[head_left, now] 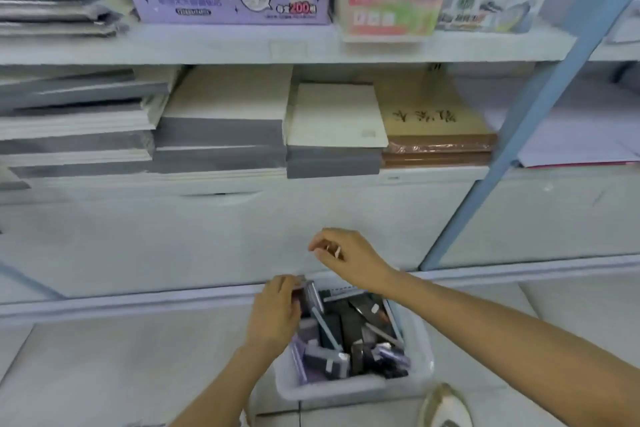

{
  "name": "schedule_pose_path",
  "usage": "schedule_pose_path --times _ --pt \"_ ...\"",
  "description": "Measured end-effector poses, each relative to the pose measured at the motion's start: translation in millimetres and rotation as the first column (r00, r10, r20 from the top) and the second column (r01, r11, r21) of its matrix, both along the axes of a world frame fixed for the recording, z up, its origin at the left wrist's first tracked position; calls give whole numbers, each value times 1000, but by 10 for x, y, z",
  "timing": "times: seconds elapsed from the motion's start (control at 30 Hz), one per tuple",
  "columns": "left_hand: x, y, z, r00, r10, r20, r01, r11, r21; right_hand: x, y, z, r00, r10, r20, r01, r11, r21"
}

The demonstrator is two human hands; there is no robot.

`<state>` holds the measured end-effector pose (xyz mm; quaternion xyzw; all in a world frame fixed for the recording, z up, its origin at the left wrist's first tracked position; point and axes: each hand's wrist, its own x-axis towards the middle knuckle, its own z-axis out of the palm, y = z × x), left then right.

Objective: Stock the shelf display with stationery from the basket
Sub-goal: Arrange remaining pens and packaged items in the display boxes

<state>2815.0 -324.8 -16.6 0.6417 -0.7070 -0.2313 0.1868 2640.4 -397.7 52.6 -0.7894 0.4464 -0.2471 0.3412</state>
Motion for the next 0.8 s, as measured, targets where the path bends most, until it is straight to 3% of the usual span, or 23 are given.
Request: schedule_pose_path --times 0.1,0.2,0.3,0.53,0.6,0.7,0.8 --pt "121 190 -447 986 -50 156 16 976 218 -52 124 -758 980 -26 -199 66 978 198" --pt "206 339 -726 968 -140 209 64 940 335 -85 271 -1289 946 -3 -324 122 930 347" --pt "261 403 -870 964 -152 220 82 951 298 -50 364 -1609 923 -38 -383 201 895 397" --pt "233 415 -946 995 -30 90 12 981 195 163 384 -1990 840 -117 -529 306 909 284" --pt "215 372 -933 997 -6 75 -4 991 131 136 349 -2018 862 -108 -495 280 916 289" --pt "178 260 -937 998 63 19 -63 997 39 22 266 -1955 967 -108 -231 195 898 395" --pt "22 125 -866 955 178 -235 -121 964 238 -74 194 -1778 990 -140 -8 128 878 461"
